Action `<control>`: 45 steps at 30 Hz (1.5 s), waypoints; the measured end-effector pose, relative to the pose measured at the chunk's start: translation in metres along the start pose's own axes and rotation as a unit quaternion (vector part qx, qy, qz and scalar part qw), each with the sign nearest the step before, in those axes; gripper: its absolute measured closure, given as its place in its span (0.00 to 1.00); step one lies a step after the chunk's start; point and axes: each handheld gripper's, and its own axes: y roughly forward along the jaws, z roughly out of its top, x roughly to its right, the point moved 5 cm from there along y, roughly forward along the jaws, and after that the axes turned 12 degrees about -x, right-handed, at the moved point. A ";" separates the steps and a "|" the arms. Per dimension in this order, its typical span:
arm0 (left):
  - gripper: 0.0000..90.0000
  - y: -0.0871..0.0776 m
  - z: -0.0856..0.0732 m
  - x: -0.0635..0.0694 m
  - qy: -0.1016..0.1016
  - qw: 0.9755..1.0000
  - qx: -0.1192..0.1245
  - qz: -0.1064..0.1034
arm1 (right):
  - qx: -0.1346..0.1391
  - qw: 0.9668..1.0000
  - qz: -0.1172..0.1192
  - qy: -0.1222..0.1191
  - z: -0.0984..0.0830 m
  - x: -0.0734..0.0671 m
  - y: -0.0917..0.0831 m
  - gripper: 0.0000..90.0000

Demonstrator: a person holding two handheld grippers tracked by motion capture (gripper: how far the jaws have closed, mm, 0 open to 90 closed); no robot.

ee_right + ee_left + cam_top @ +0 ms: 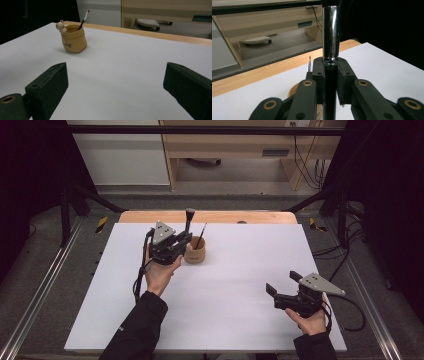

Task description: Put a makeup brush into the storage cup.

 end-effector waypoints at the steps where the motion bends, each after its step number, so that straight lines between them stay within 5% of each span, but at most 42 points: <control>1: 0.88 0.003 0.001 0.000 0.001 1.000 0.000 0.001 | 0.000 1.000 0.000 0.000 0.000 0.000 0.000 0.07; 31: 0.88 0.071 0.012 -0.008 0.002 0.999 -0.029 0.024 | 0.004 1.000 0.002 0.004 0.000 0.004 -0.002 0.07; 45: 0.88 0.090 0.007 -0.018 -0.013 0.999 -0.034 0.025 | 0.005 1.000 0.003 0.003 0.000 0.003 -0.002 0.07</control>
